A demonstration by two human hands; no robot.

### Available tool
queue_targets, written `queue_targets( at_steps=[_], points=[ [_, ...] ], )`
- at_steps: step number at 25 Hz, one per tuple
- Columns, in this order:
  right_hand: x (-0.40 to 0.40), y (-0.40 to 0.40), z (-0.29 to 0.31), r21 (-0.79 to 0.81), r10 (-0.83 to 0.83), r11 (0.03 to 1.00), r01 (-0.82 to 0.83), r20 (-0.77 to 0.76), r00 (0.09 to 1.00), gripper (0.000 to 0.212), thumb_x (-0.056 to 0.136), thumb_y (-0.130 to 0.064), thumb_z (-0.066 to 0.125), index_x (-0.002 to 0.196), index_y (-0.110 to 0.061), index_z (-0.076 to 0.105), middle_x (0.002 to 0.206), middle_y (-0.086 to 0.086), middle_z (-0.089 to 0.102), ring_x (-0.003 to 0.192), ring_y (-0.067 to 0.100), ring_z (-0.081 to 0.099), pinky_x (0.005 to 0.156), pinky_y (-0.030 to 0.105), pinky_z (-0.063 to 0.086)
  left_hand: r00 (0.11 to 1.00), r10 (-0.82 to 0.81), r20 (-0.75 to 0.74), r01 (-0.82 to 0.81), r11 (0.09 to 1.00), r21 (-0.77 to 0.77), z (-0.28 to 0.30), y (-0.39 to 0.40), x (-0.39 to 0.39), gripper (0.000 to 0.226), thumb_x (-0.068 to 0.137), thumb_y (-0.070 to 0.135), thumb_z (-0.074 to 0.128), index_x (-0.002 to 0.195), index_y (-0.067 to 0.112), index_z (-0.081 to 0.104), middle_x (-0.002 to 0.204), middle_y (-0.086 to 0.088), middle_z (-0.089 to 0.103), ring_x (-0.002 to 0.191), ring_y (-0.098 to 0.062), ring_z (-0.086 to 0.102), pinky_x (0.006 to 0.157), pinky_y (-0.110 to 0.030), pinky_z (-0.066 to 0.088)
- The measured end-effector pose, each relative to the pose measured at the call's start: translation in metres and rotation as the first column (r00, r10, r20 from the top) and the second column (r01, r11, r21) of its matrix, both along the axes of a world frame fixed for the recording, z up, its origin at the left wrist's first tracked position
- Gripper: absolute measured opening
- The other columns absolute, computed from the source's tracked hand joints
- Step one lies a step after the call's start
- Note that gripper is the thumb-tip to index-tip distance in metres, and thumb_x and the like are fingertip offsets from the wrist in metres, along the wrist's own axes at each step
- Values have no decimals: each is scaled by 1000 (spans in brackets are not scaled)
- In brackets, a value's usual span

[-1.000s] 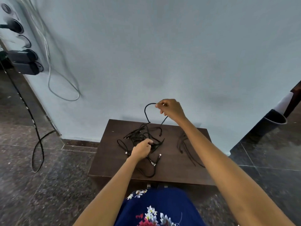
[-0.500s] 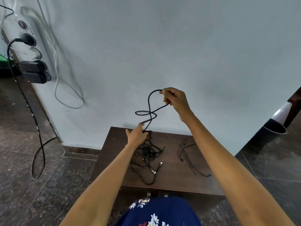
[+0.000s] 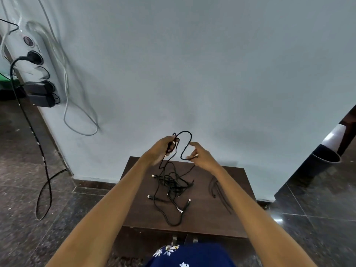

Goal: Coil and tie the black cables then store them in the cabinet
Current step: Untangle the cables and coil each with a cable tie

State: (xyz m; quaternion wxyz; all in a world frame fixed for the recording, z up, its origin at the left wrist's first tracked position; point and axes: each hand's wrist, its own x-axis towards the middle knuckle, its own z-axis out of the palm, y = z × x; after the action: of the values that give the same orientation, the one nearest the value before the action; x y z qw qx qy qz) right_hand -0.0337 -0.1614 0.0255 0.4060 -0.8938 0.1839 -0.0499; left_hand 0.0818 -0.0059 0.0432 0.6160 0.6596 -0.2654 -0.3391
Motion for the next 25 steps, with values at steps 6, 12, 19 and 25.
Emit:
queue_targets(
  at_steps=[6,12,19,25],
  points=[
    [24,28,8,151,24,988,-41,119,993,26,88,-22,67,113,-19,60,91,-5,62,77,6,55,66,12,42,877,-4,480,-40,996,81,12,-2,3,12,89,22,62,80,18,68,69,6,60,64,-3,52,63,-14,39],
    [29,21,22,263,-102,963,60,147,984,30,94,-5,40,113,-13,62,79,-2,61,57,4,54,55,15,47,916,166,364,-209,975,80,2,13,16,22,94,23,54,100,10,71,95,-1,67,85,-18,61,76,-23,47],
    [15,12,-7,246,-310,912,327,-108,945,29,92,-5,43,114,-6,62,84,5,60,56,15,55,53,23,50,811,500,303,-519,854,-18,10,22,31,19,93,24,53,87,17,69,59,-1,43,52,-15,39,49,-23,42],
    [16,16,0,232,-132,964,128,4,991,31,94,-11,51,125,-14,55,106,6,59,58,12,55,54,20,42,812,387,437,-464,882,80,14,22,33,34,95,41,44,88,24,72,66,5,56,59,-12,45,61,-28,34]
  ],
)
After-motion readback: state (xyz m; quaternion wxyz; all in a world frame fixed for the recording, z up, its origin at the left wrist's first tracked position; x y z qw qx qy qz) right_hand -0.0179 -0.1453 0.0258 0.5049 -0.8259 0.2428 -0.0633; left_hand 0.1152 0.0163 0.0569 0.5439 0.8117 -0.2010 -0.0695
